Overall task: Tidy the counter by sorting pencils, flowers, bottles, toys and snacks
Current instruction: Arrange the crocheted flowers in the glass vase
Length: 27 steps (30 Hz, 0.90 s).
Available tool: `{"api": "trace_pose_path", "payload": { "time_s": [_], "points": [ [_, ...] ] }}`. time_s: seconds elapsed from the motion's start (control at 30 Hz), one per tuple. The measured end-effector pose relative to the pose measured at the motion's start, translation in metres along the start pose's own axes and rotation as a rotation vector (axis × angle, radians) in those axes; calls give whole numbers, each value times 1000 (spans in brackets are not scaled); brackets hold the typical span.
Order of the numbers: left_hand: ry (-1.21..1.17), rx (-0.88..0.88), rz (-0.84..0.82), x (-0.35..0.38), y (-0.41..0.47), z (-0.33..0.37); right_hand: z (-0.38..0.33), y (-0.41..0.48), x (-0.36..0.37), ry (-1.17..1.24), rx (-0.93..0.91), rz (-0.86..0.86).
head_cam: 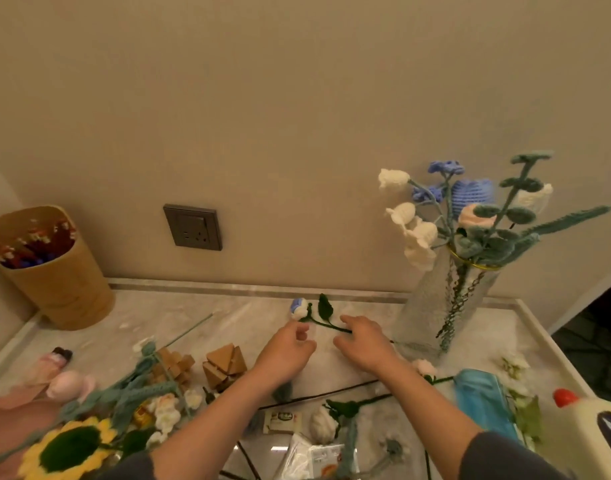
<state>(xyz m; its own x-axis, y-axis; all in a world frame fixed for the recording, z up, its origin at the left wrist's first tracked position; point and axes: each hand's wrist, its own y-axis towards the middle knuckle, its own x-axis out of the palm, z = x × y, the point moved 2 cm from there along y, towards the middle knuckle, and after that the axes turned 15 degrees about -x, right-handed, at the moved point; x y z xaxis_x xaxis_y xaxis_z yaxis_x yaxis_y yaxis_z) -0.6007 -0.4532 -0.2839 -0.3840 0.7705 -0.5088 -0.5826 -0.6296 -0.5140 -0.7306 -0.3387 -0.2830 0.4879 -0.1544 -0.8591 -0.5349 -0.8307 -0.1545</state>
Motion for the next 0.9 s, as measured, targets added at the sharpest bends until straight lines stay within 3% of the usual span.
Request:
{"api": "trace_pose_path", "payload": {
  "time_s": [0.17, 0.33, 0.47, 0.67, 0.83, 0.9],
  "points": [
    [-114, -90, -81, 5, 18, -3, 2, 25, 7, -199, -32, 27],
    [-251, -115, -85, 4, 28, -1, 0, 39, 12, -125, -86, 144],
    [-353, -158, -106, 4, 29, 1, -1, 44, 14, -127, -104, 139],
    [-511, -82, -109, 1, 28, 17, -3, 43, -1, 201, -90, 312],
    [-557, 8, -122, 4, 21, 39, -6, 37, -8, 307, -116, 392],
    [-632, -35, -156, 10, 19, 45, -7, 31, -10, 330, -134, 415]
  ]
}}
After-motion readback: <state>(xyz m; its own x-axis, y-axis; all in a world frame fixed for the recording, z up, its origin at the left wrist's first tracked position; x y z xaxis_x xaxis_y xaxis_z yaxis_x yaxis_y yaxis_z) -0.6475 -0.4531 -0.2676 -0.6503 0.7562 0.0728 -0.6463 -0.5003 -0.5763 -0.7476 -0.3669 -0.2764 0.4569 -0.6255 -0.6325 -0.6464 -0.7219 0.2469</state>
